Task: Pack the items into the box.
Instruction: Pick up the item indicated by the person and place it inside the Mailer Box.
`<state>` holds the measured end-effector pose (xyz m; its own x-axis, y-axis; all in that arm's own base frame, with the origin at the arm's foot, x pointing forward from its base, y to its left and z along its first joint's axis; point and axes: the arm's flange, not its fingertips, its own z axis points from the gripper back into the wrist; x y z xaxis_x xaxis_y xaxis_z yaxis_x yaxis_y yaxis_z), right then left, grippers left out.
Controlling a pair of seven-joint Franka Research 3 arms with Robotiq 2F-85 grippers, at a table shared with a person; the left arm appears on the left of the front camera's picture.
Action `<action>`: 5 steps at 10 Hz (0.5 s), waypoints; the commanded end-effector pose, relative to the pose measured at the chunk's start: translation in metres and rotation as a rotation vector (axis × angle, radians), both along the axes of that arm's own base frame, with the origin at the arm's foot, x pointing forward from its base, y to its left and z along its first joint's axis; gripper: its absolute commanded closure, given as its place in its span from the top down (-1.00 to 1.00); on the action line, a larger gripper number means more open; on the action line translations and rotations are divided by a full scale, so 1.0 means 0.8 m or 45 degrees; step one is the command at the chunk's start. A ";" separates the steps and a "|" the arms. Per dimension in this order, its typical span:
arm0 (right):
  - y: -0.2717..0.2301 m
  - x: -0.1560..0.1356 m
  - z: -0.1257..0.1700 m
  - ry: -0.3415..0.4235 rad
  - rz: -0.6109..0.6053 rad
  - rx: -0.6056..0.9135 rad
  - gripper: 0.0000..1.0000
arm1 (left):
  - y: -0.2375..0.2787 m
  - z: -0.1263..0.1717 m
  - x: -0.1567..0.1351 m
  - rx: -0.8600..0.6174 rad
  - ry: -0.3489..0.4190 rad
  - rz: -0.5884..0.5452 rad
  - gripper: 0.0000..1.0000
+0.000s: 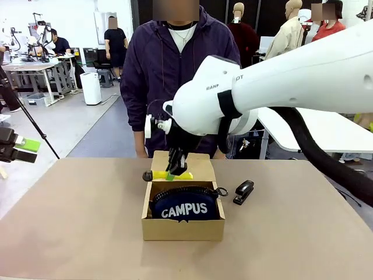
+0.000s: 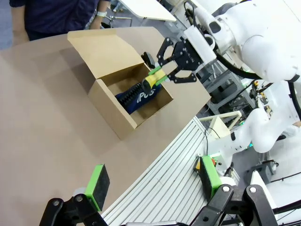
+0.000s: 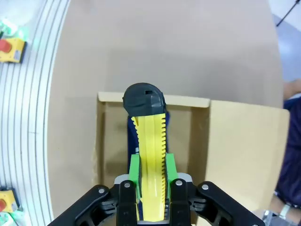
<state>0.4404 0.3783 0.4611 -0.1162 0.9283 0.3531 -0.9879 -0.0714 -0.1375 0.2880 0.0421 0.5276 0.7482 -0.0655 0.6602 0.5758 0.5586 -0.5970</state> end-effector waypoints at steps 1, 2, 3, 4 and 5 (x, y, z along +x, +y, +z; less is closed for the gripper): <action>-0.017 -0.017 -0.023 0.042 -0.023 -0.078 -1.00 | 0.003 0.000 0.000 0.000 -0.015 -0.014 1.00; -0.019 -0.026 -0.039 0.058 -0.022 -0.107 -1.00 | 0.003 0.000 0.000 0.000 -0.015 -0.014 1.00; -0.024 -0.030 -0.053 0.098 -0.065 -0.158 -1.00 | 0.003 0.000 0.000 0.000 -0.015 -0.014 1.00; -0.029 -0.031 -0.067 0.089 -0.137 -0.185 -1.00 | 0.003 0.000 0.000 0.000 -0.015 -0.014 1.00; -0.030 -0.029 -0.079 0.096 -0.183 -0.193 -1.00 | 0.003 0.000 0.000 0.000 -0.015 -0.014 1.00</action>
